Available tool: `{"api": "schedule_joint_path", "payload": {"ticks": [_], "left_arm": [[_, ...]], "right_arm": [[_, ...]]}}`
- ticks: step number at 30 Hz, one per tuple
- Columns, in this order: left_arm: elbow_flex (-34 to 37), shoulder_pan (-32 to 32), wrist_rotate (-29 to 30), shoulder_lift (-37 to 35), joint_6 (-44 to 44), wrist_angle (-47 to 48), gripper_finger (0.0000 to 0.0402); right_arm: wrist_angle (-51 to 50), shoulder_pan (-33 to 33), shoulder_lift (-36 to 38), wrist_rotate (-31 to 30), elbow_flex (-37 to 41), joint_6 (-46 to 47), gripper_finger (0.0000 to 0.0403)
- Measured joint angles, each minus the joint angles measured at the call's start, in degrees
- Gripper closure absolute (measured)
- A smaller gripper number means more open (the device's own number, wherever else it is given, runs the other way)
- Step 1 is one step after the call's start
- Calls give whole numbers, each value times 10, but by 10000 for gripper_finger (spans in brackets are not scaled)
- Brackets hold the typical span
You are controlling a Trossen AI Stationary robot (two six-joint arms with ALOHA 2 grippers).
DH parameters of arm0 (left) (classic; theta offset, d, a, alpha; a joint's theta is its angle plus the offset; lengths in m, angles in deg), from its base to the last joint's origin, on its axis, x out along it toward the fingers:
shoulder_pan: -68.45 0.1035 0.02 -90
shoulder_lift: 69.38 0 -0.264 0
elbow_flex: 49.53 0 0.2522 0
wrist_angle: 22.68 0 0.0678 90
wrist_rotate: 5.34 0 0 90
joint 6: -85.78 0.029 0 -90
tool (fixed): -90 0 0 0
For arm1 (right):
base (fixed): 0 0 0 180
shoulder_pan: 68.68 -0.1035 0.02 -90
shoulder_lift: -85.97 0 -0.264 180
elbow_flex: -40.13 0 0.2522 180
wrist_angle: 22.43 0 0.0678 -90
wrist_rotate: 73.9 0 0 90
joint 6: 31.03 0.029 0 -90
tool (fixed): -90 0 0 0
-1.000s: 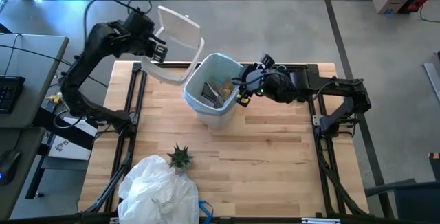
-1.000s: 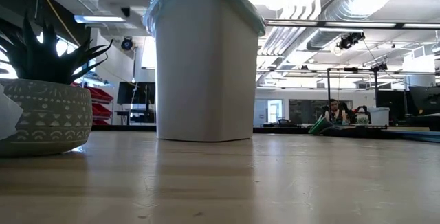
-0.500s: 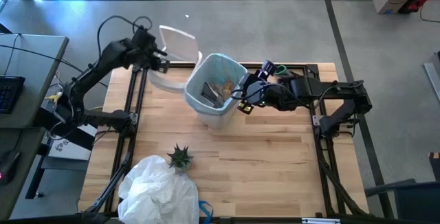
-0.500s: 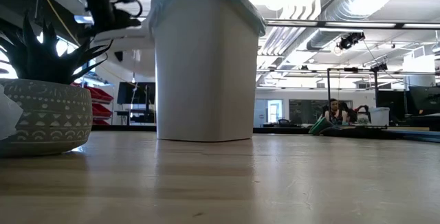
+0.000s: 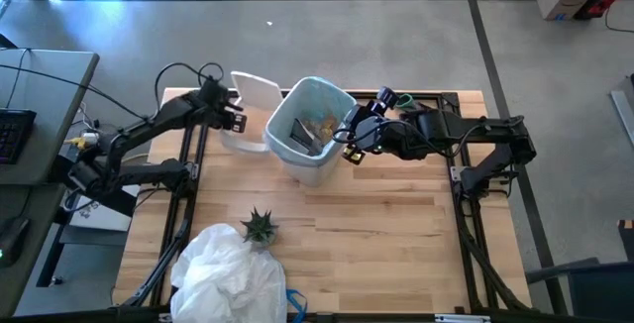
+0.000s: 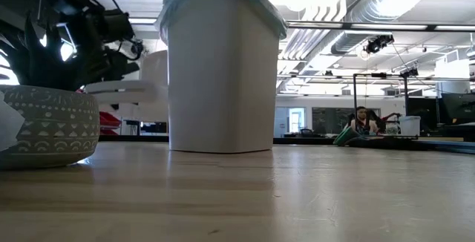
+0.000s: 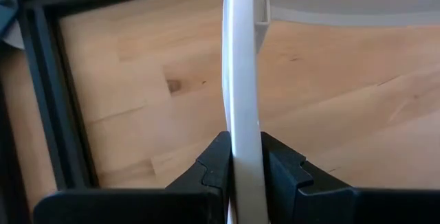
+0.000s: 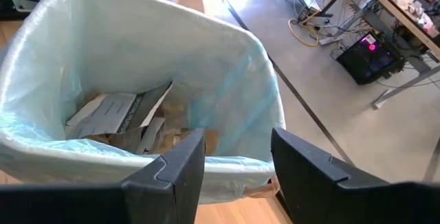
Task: Place trash/remove bag and relplace
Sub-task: Remove the trash bag from the trash bin
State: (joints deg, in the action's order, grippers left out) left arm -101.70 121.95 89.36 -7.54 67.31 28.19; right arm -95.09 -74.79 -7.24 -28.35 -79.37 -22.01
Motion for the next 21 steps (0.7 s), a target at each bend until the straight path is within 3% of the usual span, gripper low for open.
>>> {"api": "schedule_joint_path", "payload": {"ticks": [8,13,21], "left_arm": [[49,0,9,19,-9,-26,367],[67,0,-1,42,-19,-36,338],[42,0,-28,32,-25,-61,317]], "right_arm": [[0,1,0,0,0,5,249],[0,1,0,1,0,0,249],[0,1,0,5,0,-9,249]]}}
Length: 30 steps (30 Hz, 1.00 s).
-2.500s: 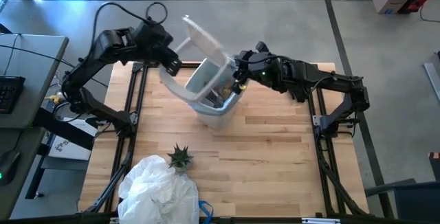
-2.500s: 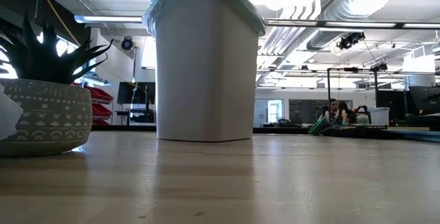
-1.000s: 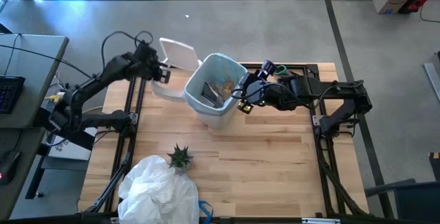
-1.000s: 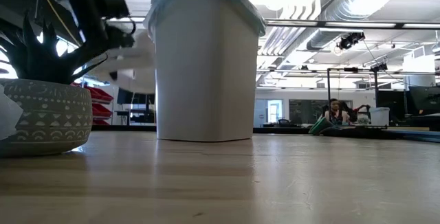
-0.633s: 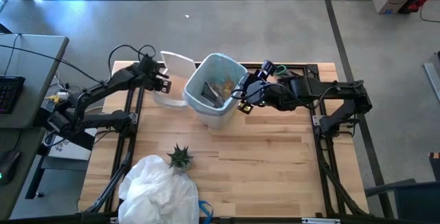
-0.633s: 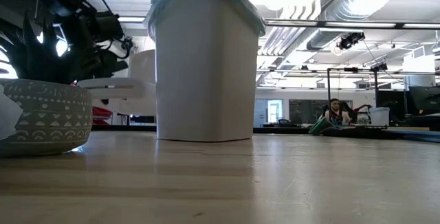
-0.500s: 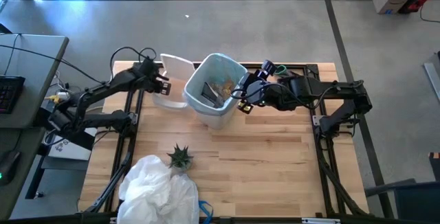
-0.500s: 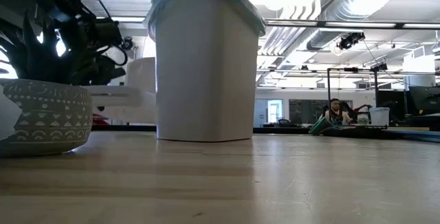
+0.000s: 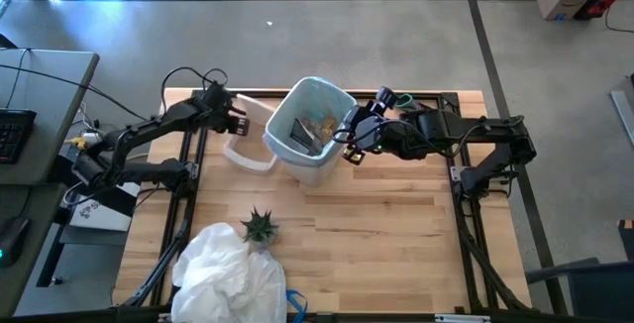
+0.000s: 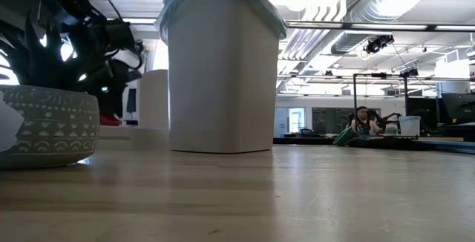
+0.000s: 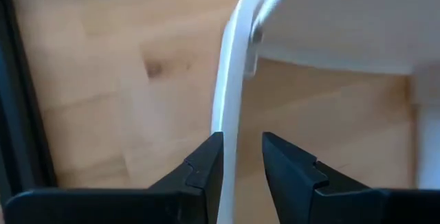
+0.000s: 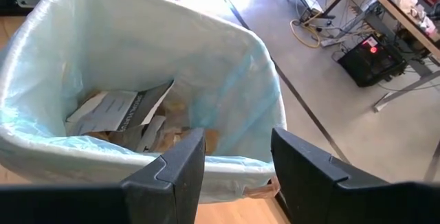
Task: Place trash/remove bag and relplace
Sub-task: Remove the trash bag from the trash bin
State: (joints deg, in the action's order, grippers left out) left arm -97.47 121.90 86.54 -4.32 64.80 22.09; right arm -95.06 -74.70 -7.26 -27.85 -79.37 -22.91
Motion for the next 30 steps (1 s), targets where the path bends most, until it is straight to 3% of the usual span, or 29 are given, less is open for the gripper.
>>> {"api": "schedule_joint_path", "payload": {"ticks": [8,14,17,24,30], "left_arm": [[-39,-5,-5,-44,12,13,314],[-43,-29,-32,-112,32,8,314],[-43,-45,-46,-157,42,-13,314],[-44,-82,-109,-209,31,-109,314],[-62,-125,-105,-191,41,-111,314]], "right_arm": [[-23,-24,0,5,3,-25,249],[-9,-76,0,-1,80,-29,249],[66,-108,0,-36,155,-80,249],[351,-133,-1,-163,299,-305,267],[404,-122,-1,-185,316,-326,286]]}}
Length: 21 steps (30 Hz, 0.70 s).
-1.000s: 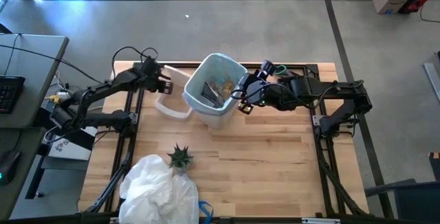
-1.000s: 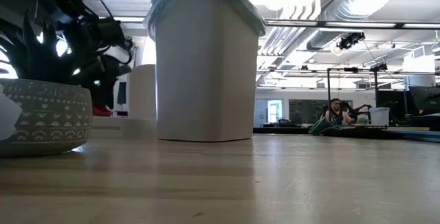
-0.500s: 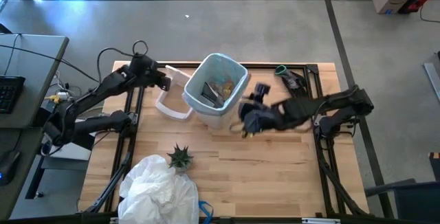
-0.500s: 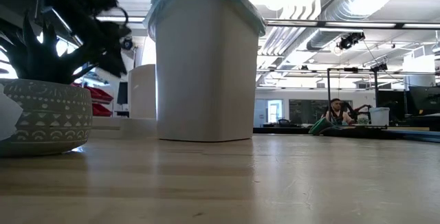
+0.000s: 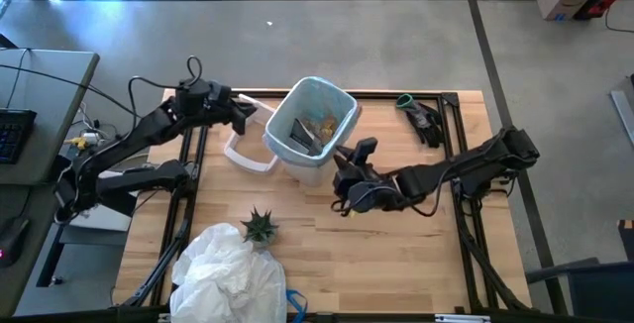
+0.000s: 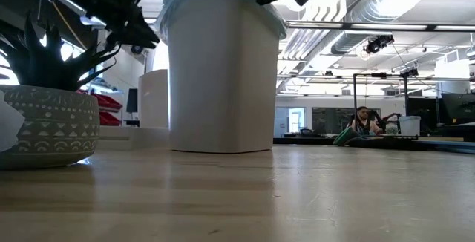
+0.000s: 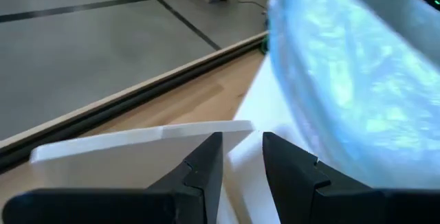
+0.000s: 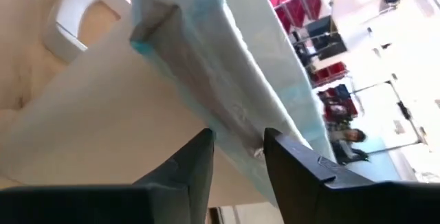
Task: Place trash/remove bag and relplace
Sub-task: Remove the trash bag from the trash bin
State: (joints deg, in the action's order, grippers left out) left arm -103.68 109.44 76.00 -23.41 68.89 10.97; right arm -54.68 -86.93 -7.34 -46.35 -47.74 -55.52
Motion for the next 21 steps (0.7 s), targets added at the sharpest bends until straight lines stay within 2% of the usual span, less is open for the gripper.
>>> {"api": "schedule_joint_path", "payload": {"ticks": [5,8,10,13,15,21], "left_arm": [[-27,-35,2,33,18,-1,314],[-42,-49,2,62,26,0,314],[-51,-58,2,84,32,1,314],[-61,-69,2,113,36,5,314],[-67,-75,2,128,39,5,314],[-83,-90,11,147,41,5,314]], "right_arm": [[3,15,-1,73,0,8,289],[9,21,-4,71,0,25,294],[10,22,-4,59,0,40,311],[17,22,-4,34,0,48,366],[20,21,-4,38,0,50,393],[36,16,-1,109,0,80,402]]}}
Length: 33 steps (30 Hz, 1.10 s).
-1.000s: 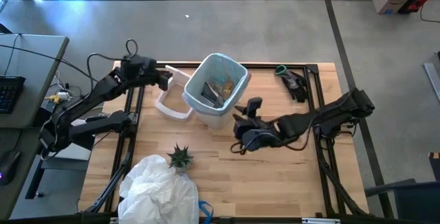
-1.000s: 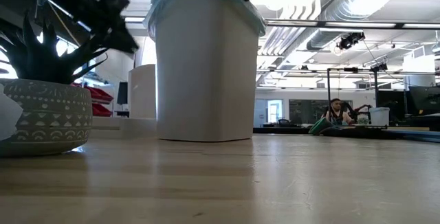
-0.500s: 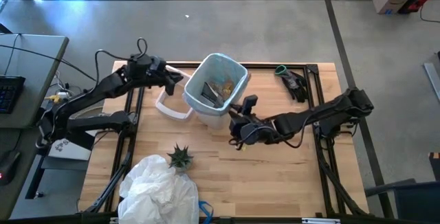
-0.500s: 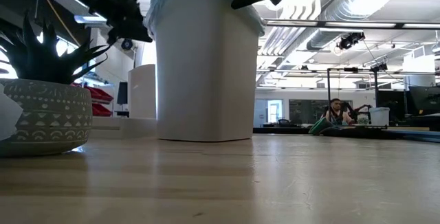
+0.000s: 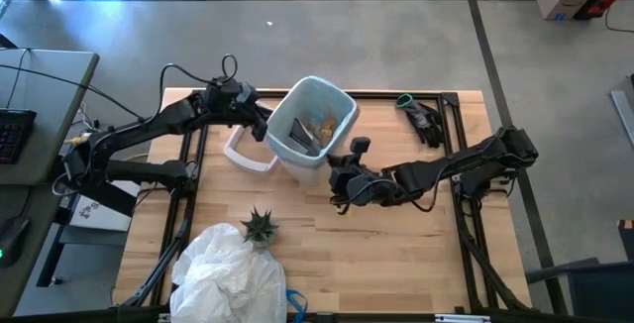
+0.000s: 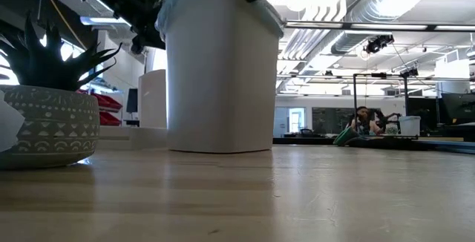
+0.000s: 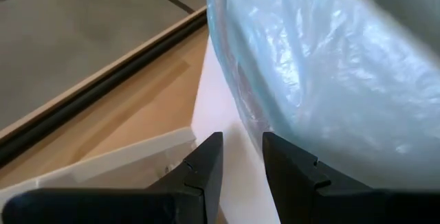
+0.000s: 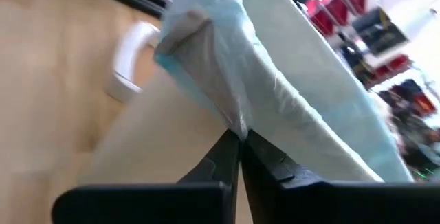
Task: Place trash/remove bag and relplace
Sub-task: Remove the trash bag from the trash bin
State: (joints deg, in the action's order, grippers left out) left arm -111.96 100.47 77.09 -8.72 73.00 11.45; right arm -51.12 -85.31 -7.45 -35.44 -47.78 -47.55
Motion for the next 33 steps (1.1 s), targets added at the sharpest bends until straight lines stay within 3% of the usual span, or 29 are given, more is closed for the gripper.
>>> {"api": "schedule_joint_path", "payload": {"ticks": [6,12,18,22,26,33], "left_arm": [[-16,-3,27,0,11,25,314],[-16,-7,23,0,10,25,314],[-16,-35,44,0,9,25,314],[-16,-68,110,-17,15,25,314],[-16,-103,154,-54,35,25,314],[-16,-171,160,-115,35,28,314]], "right_arm": [[44,-34,36,61,0,-13,403],[133,-45,87,64,0,-65,403],[134,18,120,75,0,-29,403],[103,57,123,127,0,13,403],[78,76,121,136,0,37,403],[107,105,121,169,0,26,403]]}}
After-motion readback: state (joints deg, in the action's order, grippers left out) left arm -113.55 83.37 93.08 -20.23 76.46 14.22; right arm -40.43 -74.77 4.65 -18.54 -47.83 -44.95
